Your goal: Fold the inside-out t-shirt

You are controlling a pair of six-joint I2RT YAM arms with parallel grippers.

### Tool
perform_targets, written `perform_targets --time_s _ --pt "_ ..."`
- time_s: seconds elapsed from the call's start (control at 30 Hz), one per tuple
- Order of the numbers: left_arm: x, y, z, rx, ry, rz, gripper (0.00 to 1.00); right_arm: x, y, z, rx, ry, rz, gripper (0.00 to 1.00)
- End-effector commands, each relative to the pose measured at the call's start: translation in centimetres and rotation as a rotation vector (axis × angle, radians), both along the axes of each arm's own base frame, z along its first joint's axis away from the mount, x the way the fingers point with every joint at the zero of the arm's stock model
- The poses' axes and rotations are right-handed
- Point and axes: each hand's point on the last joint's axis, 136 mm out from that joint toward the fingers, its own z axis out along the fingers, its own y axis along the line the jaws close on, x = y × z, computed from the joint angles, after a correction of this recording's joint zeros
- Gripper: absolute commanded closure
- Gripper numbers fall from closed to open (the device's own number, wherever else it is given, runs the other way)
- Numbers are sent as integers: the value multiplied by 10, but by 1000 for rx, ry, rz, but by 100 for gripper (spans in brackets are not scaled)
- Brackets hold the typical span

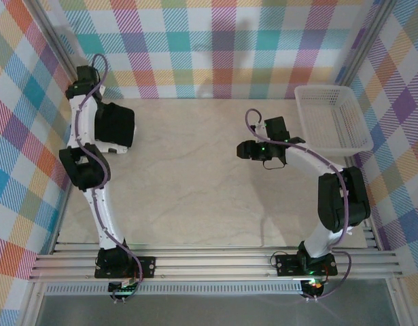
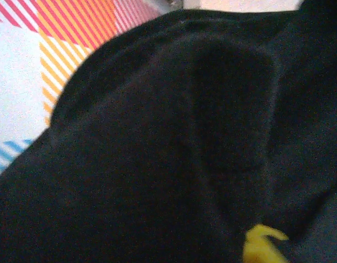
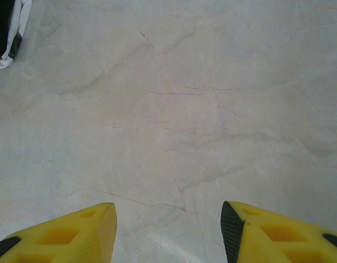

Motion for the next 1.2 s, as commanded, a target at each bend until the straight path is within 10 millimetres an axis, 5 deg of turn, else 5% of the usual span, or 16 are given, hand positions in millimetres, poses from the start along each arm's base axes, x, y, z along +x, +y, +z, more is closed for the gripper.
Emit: perform_targets --time_s 0.0,0.07,0.23,0.43,0.53,0.7,0.87,1.17 --pt "15 35 -3 102 -83 151 40 -1 2 15 -5 -17 12 47" --pt "21 36 10 87 -165 203 23 -3 -2 21 -20 -29 4 46" --pt "13 5 52 -90 -332 262 12 -7 -18 30 -108 -65 -21 46" --pt "-36 -80 77 -521 -535 274 7 -3 -59 43 -320 -188 -105 38" --pt "-71 -124 84 -724 -705 229 3 0 -80 58 -397 -278 -183 16" --pt "-145 -162 48 -883 -898 226 0 1 -120 64 -495 -373 -368 0" --pt "-207 -149 -10 -681 -984 243 0 0 -152 47 -577 -542 -458 0" --pt "-184 -175 -63 -586 -925 -42 0 0 -178 -9 -514 -660 -506 0"
